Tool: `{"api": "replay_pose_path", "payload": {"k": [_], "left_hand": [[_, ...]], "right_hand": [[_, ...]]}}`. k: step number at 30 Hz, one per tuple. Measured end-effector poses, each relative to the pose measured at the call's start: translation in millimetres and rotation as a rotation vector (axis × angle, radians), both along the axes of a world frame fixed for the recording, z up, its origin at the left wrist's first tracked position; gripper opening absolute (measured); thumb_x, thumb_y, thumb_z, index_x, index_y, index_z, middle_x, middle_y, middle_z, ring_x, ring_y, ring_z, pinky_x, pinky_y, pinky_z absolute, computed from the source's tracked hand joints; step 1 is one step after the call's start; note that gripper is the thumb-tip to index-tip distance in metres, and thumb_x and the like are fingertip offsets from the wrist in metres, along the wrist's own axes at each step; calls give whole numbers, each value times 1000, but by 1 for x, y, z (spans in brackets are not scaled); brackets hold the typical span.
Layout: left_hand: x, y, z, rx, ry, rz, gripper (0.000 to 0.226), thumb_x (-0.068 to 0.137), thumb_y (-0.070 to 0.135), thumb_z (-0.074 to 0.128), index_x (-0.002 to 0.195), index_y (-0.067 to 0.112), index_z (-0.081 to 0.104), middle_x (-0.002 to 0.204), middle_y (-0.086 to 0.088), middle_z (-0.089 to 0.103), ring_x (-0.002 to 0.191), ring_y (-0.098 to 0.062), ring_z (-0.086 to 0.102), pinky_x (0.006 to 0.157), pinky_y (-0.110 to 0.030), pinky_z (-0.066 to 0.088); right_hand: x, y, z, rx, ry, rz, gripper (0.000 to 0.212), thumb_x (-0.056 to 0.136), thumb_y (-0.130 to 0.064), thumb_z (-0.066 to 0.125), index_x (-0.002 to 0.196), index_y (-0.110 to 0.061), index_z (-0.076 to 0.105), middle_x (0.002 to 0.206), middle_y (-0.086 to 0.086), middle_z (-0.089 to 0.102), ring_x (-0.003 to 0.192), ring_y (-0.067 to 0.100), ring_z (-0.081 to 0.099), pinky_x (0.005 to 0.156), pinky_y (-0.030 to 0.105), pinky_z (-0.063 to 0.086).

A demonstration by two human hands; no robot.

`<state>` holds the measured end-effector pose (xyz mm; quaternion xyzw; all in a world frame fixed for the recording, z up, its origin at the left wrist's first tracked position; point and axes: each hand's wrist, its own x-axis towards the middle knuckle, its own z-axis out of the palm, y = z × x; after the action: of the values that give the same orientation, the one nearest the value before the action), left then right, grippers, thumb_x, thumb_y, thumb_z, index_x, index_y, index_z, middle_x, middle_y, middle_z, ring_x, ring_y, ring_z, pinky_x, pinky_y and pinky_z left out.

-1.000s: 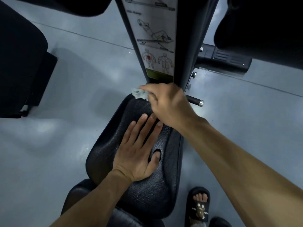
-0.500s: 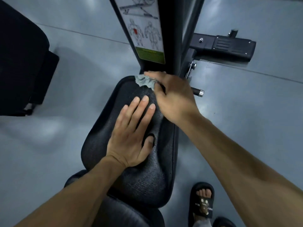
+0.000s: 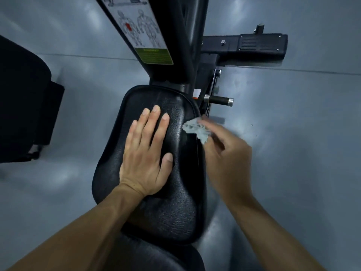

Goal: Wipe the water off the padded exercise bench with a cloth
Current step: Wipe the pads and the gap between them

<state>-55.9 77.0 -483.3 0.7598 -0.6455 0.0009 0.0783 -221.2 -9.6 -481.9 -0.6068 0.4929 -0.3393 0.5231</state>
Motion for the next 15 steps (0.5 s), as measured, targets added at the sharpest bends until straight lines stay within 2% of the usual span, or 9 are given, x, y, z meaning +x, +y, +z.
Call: {"api": "replay_pose_path", "payload": {"k": [3, 5, 8, 12, 15], "left_hand": [[1, 0, -3, -20, -1, -11, 73, 95, 39, 33, 158, 3, 28, 168, -17, 19, 158, -33, 12, 126, -54, 11], [1, 0, -4, -32, -7, -17, 73, 96, 39, 32, 158, 3, 28, 168, -17, 19, 158, -33, 13, 127, -53, 11], [0, 1, -5, -50, -8, -26, 72, 96, 39, 32, 158, 3, 29, 168, -17, 20, 157, -32, 13, 127, -53, 11], [2, 2, -7, -64, -12, -37, 74, 93, 37, 35, 159, 3, 27, 169, -16, 19, 158, -32, 13, 125, -57, 14], [2, 4, -9, -72, -2, -44, 75, 92, 35, 37, 160, 5, 26, 169, -16, 18, 158, -31, 12, 125, -57, 14]], "right_hand": [[30, -38, -9, 65, -61, -69, 32, 95, 0, 60, 121, -13, 75, 108, -6, 77, 99, -3, 69, 88, 10, 49], [41, -51, -14, 88, -69, -76, 29, 96, -5, 62, 120, -16, 76, 102, -9, 77, 95, -1, 70, 87, 16, 53], [30, -32, -15, 129, -133, -75, 31, 97, -2, 60, 120, -16, 75, 103, -14, 76, 97, -3, 70, 88, 17, 54], [-10, 42, -19, 217, -189, -159, 37, 94, 11, 58, 124, -5, 72, 116, -3, 76, 108, 3, 70, 95, 16, 53], [-32, 85, -22, 268, -205, -174, 42, 92, 16, 58, 123, -8, 72, 119, -10, 74, 114, 1, 68, 99, 14, 50]]}}
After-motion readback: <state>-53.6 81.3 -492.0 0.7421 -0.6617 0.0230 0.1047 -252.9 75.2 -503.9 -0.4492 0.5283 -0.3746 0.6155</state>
